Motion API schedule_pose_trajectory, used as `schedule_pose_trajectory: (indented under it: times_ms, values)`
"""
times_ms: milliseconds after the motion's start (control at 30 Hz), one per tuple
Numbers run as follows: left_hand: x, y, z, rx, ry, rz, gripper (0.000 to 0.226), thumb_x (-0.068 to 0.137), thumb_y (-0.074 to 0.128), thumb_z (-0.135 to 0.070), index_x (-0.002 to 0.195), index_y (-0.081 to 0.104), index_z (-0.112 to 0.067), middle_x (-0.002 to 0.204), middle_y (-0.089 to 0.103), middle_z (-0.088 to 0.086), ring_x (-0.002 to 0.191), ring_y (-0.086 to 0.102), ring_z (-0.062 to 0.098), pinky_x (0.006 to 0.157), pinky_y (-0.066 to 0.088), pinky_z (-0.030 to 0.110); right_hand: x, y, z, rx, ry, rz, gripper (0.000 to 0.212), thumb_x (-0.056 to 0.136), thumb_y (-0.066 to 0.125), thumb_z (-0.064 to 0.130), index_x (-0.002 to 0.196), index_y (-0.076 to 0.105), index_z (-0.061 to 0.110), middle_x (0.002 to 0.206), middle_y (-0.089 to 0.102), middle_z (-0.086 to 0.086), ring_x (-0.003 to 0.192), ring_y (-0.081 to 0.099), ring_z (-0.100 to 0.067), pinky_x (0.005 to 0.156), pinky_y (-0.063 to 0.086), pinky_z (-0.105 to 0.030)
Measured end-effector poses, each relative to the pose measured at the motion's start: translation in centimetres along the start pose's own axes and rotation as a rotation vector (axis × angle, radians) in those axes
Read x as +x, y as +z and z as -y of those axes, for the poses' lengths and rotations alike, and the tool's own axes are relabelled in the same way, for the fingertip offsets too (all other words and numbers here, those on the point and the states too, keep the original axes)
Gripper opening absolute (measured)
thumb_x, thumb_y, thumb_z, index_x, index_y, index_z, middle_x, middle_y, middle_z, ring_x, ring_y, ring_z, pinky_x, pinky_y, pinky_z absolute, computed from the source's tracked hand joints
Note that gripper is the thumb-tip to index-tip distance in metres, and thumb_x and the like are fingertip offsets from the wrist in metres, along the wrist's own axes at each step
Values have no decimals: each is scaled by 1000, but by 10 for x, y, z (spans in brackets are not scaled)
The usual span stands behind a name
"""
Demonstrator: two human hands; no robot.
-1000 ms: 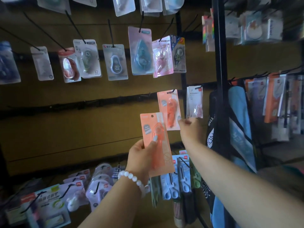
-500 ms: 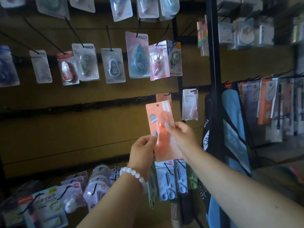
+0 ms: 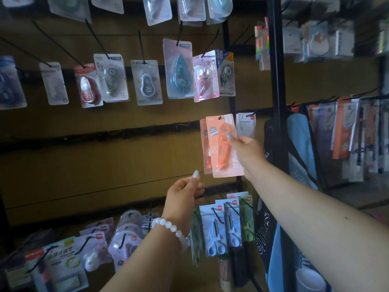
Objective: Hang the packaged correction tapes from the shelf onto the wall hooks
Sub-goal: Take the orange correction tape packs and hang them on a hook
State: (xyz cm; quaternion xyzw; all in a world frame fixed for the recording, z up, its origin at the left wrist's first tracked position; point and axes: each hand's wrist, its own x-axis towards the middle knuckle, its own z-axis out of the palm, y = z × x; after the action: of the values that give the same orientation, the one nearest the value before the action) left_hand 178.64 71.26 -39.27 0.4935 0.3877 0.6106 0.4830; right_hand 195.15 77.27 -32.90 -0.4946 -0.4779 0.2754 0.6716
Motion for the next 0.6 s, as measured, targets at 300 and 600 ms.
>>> schedule_pose_trajectory:
  times_ms: [300,600]
  values:
    - [6,-8,14,22,-18,-40,20,95,63,-21,78,62,-10,62,62,2,55,57,14,63,53,30,18,14,-3,-142,93,-58,32,85,63,49,86,58,17,93,66,-1,86,67,-21,84,56,-38]
    - [22,-23,38,62,-48,-85,16,95,63,-13,80,60,-8,63,55,5,51,47,13,49,46,23,35,33,-2,-337,143,-129,44,87,58,53,97,49,11,75,47,0,80,56,-18,72,47,-27]
